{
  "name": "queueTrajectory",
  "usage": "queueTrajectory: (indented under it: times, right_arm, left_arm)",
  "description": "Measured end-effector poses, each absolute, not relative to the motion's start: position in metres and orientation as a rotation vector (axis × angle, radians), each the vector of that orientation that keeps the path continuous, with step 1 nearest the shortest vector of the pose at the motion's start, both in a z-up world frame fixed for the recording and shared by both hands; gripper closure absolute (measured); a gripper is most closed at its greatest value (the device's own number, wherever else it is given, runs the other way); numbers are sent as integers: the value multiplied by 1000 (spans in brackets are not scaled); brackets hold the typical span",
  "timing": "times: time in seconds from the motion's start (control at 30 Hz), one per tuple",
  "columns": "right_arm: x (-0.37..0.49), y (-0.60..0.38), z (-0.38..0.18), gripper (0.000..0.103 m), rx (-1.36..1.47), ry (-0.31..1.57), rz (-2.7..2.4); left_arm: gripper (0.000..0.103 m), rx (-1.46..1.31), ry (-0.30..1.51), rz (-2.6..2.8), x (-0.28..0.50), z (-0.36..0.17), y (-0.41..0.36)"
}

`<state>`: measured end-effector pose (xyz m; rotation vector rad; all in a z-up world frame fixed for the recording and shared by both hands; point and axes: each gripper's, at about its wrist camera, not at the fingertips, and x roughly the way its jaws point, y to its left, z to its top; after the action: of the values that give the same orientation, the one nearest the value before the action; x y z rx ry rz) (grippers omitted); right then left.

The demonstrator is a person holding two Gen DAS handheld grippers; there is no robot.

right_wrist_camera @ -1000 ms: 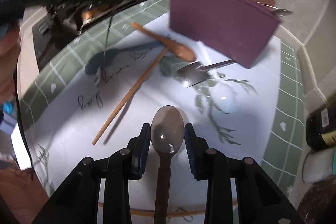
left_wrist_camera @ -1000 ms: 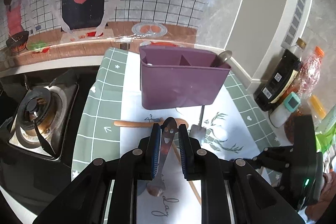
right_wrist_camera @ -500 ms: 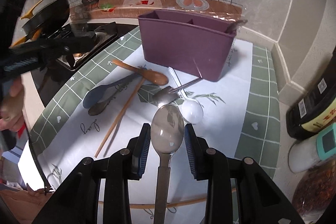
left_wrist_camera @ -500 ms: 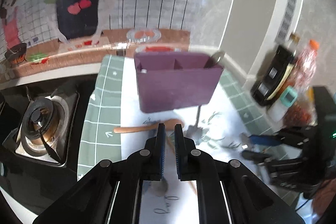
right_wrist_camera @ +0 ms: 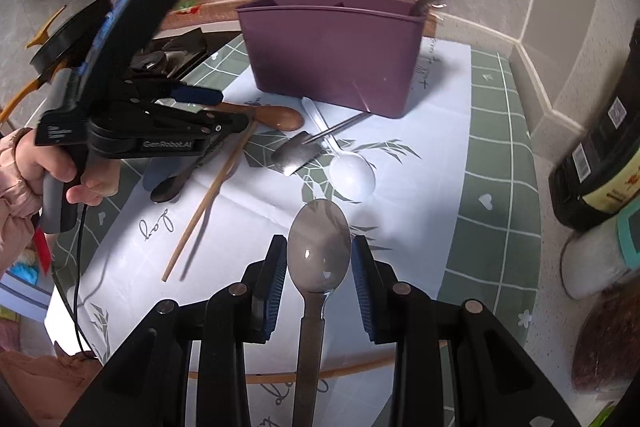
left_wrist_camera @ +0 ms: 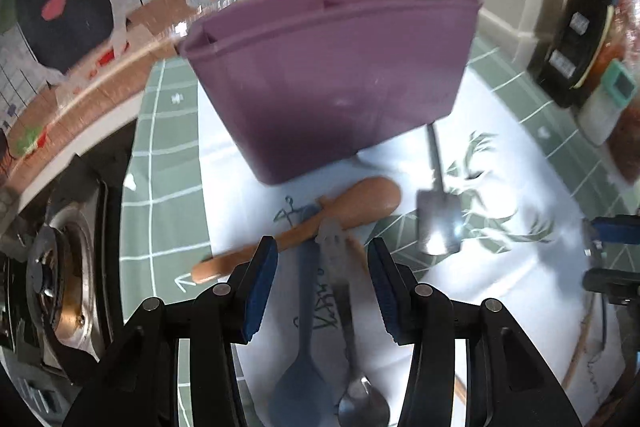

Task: Organize utensils
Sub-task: 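Grasp a dark-handled utensil with the left gripper while right lifts the grey spoon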

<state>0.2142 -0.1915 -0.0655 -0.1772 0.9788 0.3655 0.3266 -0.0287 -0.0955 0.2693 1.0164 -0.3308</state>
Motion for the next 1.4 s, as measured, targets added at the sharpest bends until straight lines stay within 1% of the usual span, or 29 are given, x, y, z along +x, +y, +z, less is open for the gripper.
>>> queueTrajectory:
  times: [0.1,0.13,0.17,0.2,0.23,0.33,0.4,0.5,0.63,0.77,1.03,1.17,1.4]
  right_arm:
    - [215,-195,-67,73,-166,985,358]
    - [216,-196,-68,73,-163,985,355]
    - [216,-196,-68,73,-160,987,356]
    - [217,-197,-69,73,-156,990,358]
    - [218,-196,-69,73,-153,992,358]
    - [222,-194,-69,73,-147,990,352]
    - [221,-194,-65,73,-138,974,352]
    - [218,-195,-55,73,-125,936,351]
    - [215,-197,-45,73,-107,903,351]
    - [210,-196,-35,73,-101,869,361]
    - [200,-189,-18,73,-115,821,374]
    - [195,-185,-12,73,-133,799,374]
    - [194,-181,-13,73,-149,794,371]
  left_arm:
    - [56,264,1040,-308,327,-101,-28]
    - [58,260,1045,-303,327,-101,-28]
    - [70,251,1056,-300,328,-101,-27]
    - [85,242,1065,-292,330,-103,-26]
    - [87,233,1071,-273,331,-106,-25]
    - [89,201,1049,-272,330,-108,-25]
    - [91,122,1029,-291,324,-100,-19]
    - [91,40,947,-308,303,-74,-11]
    - [91,-2,809,-327,265,-37,-9]
    - [91,-31,734,-348,240,-14,-8]
    - [92,-77,712,-349,221,-6,0]
    - [94,-84,702,-345,218,-2,3]
    - [95,-78,686,-330,216,4,7]
